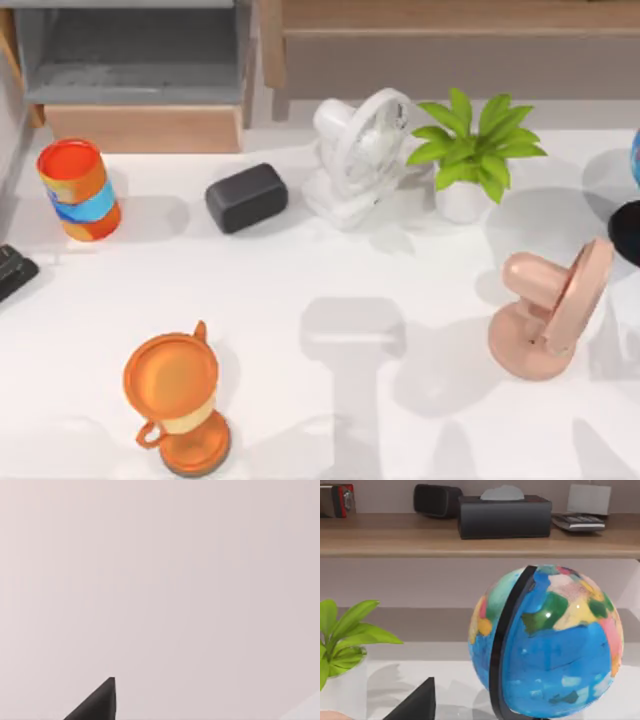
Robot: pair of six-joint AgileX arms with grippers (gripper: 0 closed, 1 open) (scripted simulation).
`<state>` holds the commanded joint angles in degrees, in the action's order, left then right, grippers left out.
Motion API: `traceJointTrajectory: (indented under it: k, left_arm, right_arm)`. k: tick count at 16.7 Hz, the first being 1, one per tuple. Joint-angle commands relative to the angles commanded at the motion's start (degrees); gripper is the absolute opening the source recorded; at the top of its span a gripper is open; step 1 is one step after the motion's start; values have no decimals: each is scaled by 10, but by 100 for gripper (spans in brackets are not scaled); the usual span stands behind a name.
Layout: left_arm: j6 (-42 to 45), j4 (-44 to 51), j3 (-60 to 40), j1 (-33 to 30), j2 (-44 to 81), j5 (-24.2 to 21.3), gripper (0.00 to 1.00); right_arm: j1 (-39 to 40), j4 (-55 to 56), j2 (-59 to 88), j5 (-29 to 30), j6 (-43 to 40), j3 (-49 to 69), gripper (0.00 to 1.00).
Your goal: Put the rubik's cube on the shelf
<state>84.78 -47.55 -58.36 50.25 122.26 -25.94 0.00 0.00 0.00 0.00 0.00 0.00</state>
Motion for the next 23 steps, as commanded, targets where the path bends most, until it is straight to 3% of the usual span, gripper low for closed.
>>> traceJointTrajectory:
  k: [6, 12, 18, 23]
  left_arm:
    - [-170, 371, -294, -44, 28, 109, 100]
    - [-383, 735, -547, -149, 61, 191, 100]
    - [-550, 1036, -697, -249, 108, 226, 100]
    - [-626, 1192, -754, -295, 151, 221, 100]
  right_arm:
    - [0, 0, 0, 0, 0, 0, 100]
    - [0, 0, 0, 0, 0, 0, 100]
    - [0, 0, 0, 0, 0, 0, 100]
    - [0, 0, 0, 0, 0, 0, 100]
